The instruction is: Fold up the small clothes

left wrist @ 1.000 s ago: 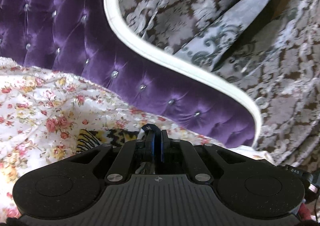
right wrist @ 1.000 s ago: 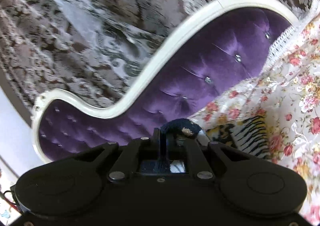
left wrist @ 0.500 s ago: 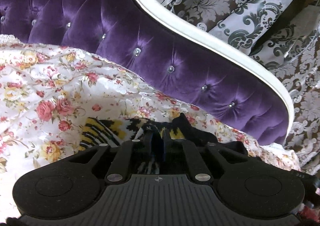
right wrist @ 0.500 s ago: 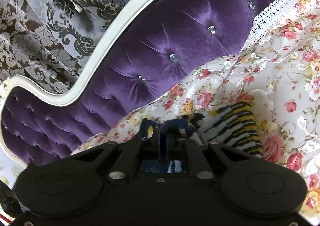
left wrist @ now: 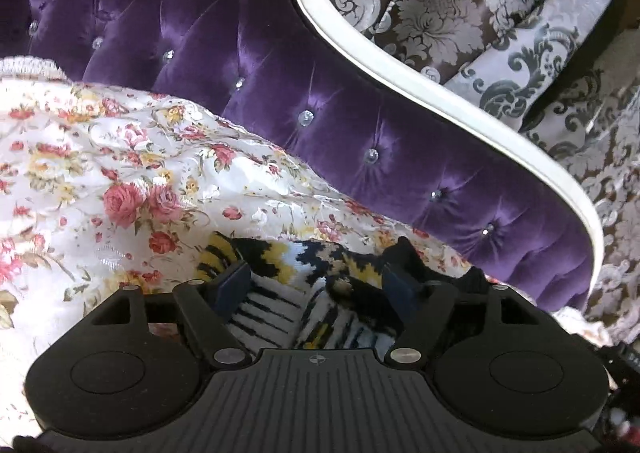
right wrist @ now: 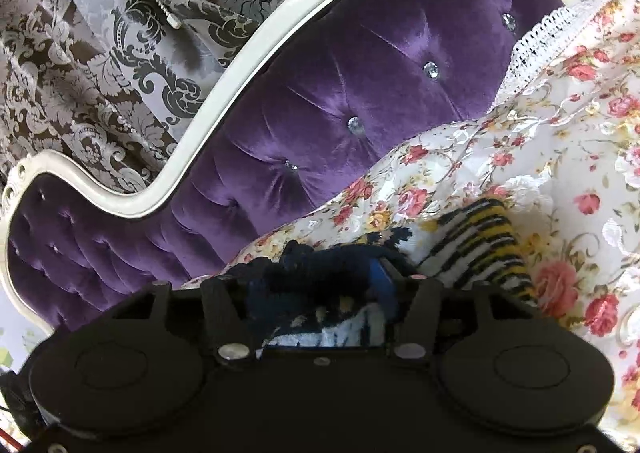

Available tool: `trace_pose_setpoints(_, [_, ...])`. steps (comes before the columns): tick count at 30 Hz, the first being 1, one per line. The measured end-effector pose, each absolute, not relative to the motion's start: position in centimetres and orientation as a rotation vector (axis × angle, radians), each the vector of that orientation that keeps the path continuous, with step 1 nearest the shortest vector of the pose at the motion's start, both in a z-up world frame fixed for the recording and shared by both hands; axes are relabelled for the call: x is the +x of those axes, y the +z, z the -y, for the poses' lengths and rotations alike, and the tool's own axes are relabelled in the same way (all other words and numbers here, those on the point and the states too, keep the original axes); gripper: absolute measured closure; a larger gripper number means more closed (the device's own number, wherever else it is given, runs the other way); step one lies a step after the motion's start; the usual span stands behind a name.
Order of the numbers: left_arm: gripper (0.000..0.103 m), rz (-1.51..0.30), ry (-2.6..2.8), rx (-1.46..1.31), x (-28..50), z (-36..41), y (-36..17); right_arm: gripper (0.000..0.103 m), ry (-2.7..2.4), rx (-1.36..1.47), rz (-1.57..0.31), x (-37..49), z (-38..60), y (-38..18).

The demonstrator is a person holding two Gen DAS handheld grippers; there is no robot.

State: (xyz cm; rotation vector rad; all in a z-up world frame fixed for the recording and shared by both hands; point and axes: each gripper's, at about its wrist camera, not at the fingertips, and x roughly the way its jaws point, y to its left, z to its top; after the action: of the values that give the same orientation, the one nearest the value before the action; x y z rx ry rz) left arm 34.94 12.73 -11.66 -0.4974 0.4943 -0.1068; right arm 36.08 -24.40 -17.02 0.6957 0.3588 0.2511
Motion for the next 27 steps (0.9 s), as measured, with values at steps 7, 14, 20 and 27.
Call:
trace_pose_setpoints(7, [0.032, -0.481, -0.120, -0.558, 35.0, -13.5, -12.0, 0.031, 0.286, 0.690, -0.344, 36.0, 24.3, -16.9])
trace_pose_setpoints(14, [0.032, -0.498, -0.105, -0.518, 35.2, -13.0, -12.0, 0.011, 0.304, 0.464, -0.323, 34.4, 21.4, -13.4])
trace_pose_setpoints(20, [0.032, -0.499, -0.108, -0.523, 35.2, -13.1, -12.1, 0.010, 0.332, 0.163, -0.401, 32.3, 15.8, -11.5])
trace_pose_setpoints(27, [0.031, -0.501, -0.111, -0.525, 35.3, -13.1, -12.1, 0.010, 0.320, -0.127, -0.531, 34.3, 9.3, -13.8])
